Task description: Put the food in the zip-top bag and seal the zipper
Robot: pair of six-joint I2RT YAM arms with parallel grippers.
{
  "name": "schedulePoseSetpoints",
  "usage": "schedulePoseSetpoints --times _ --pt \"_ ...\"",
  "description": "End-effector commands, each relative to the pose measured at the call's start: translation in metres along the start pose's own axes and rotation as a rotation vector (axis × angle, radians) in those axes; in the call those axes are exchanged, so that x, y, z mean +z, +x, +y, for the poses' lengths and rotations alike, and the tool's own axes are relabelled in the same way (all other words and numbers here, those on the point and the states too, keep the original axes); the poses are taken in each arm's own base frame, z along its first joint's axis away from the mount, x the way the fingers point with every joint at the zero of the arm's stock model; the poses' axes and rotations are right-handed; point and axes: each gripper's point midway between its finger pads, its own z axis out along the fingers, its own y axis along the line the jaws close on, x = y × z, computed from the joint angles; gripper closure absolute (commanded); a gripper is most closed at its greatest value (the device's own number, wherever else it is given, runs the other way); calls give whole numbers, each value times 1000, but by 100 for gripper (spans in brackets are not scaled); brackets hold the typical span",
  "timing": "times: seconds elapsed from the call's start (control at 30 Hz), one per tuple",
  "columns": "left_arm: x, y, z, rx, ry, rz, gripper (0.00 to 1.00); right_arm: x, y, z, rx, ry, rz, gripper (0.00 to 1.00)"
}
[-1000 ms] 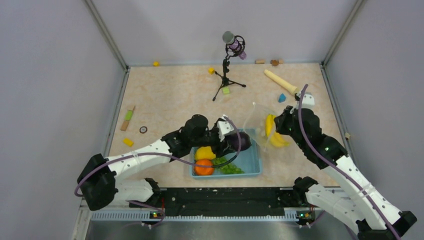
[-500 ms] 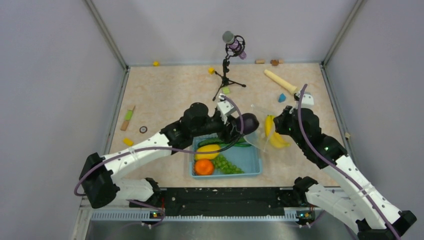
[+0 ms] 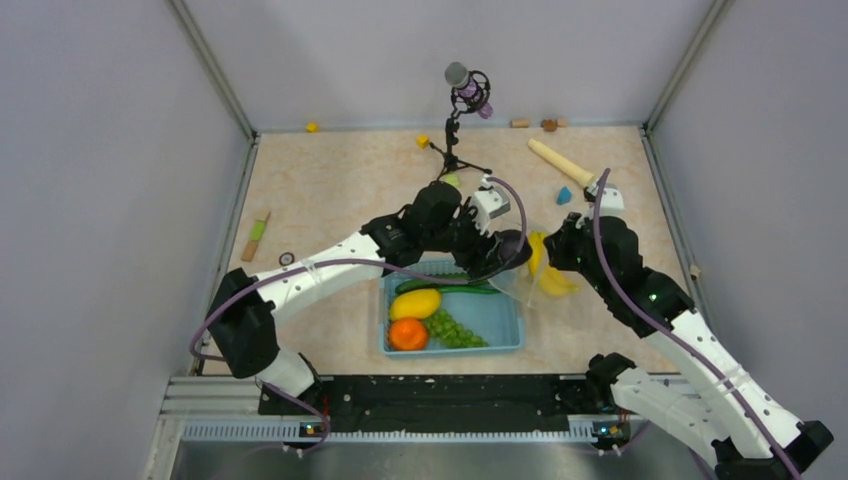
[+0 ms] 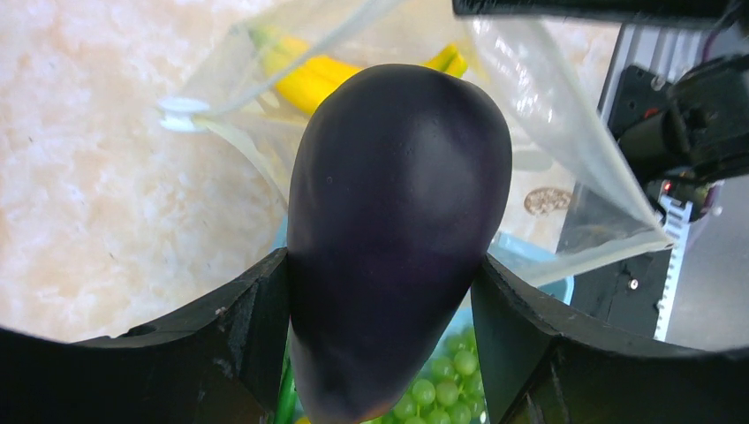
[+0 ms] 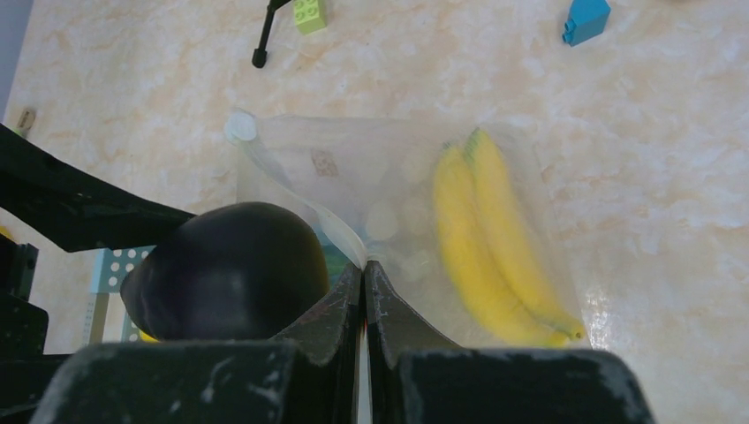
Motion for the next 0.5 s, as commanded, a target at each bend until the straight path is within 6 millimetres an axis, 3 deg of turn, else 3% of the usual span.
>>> schedulePoseSetpoints --times 0.0,0.1,0.4,0.43,0.47 --pt "-2 4 -4 49 -15 51 89 -1 -14 8 4 -42 -51 100" --pt "2 6 -7 48 0 63 84 0 -12 15 -10 -83 -35 100" --pt "13 -7 -12 25 27 59 47 2 -8 22 -23 -119 -19 100" --pt "14 -9 -14 26 40 53 37 3 -8 22 -23 -118 -20 100" --pt "15 -10 -16 26 50 51 19 3 -8 21 -23 -116 -20 100"
